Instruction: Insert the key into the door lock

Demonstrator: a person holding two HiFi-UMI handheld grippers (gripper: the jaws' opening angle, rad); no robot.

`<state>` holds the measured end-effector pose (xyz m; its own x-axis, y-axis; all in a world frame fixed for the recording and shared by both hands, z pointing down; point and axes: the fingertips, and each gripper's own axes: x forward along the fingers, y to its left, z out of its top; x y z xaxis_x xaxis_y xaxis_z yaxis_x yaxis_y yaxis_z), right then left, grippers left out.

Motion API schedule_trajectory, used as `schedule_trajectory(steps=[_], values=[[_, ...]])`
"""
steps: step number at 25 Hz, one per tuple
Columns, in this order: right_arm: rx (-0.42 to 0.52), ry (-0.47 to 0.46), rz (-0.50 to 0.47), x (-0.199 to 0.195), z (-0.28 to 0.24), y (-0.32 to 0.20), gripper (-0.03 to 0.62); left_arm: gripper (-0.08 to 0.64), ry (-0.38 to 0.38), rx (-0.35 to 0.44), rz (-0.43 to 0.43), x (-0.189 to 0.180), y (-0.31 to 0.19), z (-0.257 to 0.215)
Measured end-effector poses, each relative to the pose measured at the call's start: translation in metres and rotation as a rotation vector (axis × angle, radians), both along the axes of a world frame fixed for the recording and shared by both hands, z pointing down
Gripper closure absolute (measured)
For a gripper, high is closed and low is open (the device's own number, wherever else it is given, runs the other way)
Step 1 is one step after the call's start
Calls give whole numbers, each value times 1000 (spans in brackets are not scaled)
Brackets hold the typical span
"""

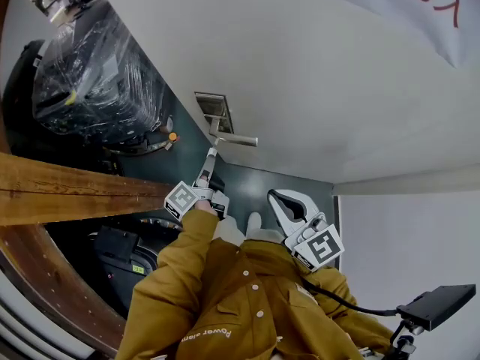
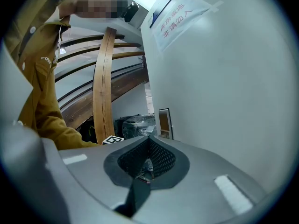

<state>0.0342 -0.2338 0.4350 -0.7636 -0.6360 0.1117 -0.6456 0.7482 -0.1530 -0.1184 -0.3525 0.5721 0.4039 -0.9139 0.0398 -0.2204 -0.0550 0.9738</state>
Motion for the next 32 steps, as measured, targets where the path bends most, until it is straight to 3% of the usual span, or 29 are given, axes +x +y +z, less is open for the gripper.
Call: schedule_trajectory(steps=[5,11,17,20,27,30,32], values=[[1,7,-11,-7,-2,0,588,535,-36,-35,-4,-1,-12,9],[-1,7,-27,-14,-3,1,586,535,50,-50,-41,2,-23,9],[-7,3,-24,-14,-2,-2,588,535,269,-53,-72,8,-27,6],[-11,7,-27,-13,0,-3,588,535,327,-54,-84,10,-33,12],[-18,10,-30,-17,4,-2,588,531,302,-34,-52,15,-55,11],[-26,18,-22,-16,6,-1,588,529,244,-6,-26,16,-55,10],[-17,11,-15,-16,5,-2,586,479,188,-3,4,18,-54,14]])
